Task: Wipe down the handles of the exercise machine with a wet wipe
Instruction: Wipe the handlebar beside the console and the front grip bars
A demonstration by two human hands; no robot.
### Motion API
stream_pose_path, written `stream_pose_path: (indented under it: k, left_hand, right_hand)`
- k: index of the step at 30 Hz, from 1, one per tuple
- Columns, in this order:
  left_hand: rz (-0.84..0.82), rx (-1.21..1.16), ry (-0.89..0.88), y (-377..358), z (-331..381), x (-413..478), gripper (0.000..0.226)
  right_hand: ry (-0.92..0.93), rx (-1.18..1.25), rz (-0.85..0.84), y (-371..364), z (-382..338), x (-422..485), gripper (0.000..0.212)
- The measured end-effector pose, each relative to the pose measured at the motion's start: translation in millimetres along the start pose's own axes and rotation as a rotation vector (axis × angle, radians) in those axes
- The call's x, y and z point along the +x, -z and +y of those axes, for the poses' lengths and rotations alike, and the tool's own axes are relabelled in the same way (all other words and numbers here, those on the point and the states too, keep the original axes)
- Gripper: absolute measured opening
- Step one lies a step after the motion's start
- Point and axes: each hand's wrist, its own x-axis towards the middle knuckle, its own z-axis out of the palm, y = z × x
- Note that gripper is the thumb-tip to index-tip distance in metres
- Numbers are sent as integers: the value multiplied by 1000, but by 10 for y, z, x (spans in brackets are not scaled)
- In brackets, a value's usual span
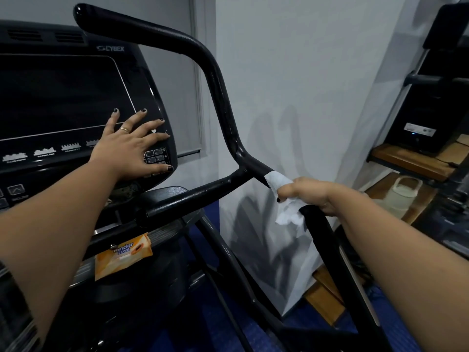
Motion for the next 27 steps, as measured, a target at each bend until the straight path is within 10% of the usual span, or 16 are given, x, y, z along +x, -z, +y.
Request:
stream_pose_path:
  k: [10,18,27]
  left_hand:
    - [-8,3,11,3,5,-3,85]
    - [4,3,13,10,23,-4,90]
    - [-3,18,17,1,40,0,92]
  right_hand:
    - [230,-54,447,-179,519,-226,63]
    - [460,-353,642,-404,1027,-543,15]
    - [336,-680,759,-548,1011,-458,64]
